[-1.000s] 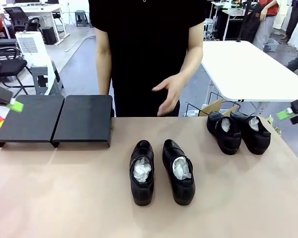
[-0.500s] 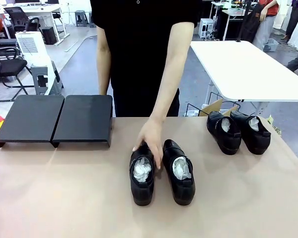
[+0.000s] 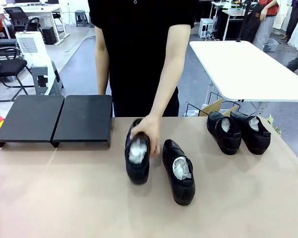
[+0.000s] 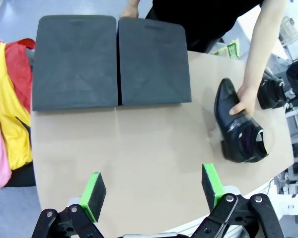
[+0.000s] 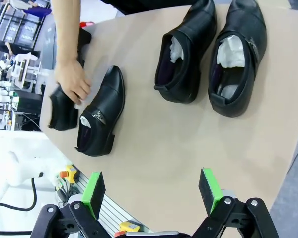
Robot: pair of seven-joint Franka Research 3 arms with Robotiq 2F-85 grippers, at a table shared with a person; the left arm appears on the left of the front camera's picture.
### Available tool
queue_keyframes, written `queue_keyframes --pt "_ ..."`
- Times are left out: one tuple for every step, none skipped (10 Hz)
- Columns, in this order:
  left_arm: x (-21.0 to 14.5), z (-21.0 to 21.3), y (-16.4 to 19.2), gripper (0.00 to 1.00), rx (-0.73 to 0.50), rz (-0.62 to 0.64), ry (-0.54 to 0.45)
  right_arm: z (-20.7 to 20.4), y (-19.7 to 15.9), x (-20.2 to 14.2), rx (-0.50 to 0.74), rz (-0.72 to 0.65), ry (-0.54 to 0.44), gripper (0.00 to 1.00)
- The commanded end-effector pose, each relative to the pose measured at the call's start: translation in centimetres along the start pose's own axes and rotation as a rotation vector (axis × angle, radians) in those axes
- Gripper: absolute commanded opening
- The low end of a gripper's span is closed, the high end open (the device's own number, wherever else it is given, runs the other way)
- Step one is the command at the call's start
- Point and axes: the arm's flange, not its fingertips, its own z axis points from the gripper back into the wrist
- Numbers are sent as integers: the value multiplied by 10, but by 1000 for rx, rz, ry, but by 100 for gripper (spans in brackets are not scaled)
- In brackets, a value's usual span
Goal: Organize the shoes by placing them on the stand.
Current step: Pick up one Shoe and place it in the middle of the table.
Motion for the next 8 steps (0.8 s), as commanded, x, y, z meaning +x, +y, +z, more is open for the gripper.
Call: queue_keyframes --pt "2 3 0 100 -10 -9 4 1 3 -1 0 7 -9 100" --pt "2 3 0 100 -10 -9 4 1 3 -1 0 7 -9 100" --pt "2 3 0 100 -10 -9 4 1 3 -1 0 7 -9 100" --pt "2 3 0 100 -10 -9 4 1 1 0 -5 0 -1 100" --pt "2 3 0 100 -10 -9 4 -2 23 3 -101 52 10 100" --pt "2 3 0 100 -10 -9 4 -4 45 11 -134 101 9 100" --pt "2 3 0 100 -10 -9 4 -11 66 23 -183 156 24 100" --pt "2 3 0 100 -10 -9 4 -21 84 36 -247 199 38 100"
